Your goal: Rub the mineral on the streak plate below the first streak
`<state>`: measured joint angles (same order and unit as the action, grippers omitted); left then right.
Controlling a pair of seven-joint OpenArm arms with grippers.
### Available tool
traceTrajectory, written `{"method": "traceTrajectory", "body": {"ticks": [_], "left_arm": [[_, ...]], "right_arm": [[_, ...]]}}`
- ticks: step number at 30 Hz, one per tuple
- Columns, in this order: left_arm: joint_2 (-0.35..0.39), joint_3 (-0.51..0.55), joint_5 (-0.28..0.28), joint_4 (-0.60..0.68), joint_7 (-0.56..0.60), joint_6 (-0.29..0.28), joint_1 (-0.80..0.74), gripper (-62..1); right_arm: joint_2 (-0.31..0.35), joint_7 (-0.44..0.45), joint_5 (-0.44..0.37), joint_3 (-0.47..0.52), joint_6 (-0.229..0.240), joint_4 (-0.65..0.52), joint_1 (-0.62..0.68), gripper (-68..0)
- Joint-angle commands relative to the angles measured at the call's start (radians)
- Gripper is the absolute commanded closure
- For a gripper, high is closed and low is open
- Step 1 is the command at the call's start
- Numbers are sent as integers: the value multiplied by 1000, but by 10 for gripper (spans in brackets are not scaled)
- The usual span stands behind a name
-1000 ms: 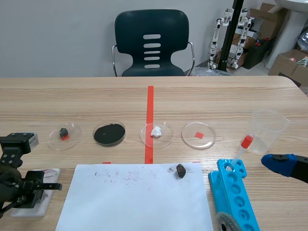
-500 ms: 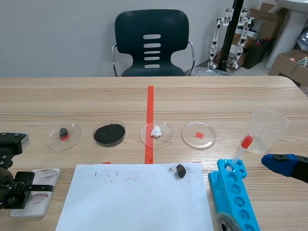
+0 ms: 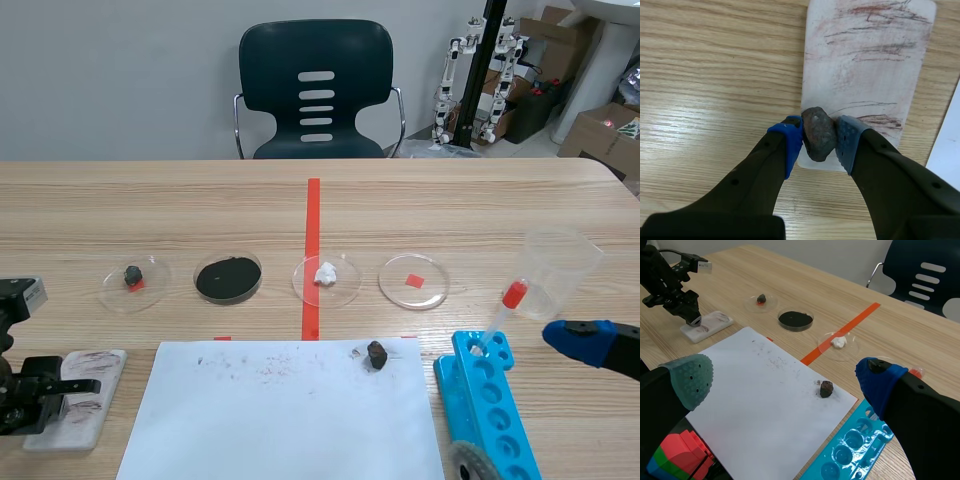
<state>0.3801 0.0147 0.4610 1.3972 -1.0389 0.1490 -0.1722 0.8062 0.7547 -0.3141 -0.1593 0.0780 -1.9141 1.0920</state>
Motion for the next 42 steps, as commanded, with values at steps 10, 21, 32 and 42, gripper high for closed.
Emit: {"method": "traceTrajectory", "body": {"ticks": [10,21,32,42], "left_arm": [[-20,-20,137,-14,26,-97,-26,-113],[-19,-20,138,-14,34,-104,-27,-113],[-19,-21,194,-14,26,-111,-27,-113],[-19,-21,4,-14,-5,-42,-27,-113]], "right_arm": [[0,16,-4,3,0,-21,-9,-591],[0,16,-4,3,0,-21,-9,-591],[0,16,-4,3,0,-21,-9,-591],[0,16,-4,3,0,-21,-9,-591]]}}
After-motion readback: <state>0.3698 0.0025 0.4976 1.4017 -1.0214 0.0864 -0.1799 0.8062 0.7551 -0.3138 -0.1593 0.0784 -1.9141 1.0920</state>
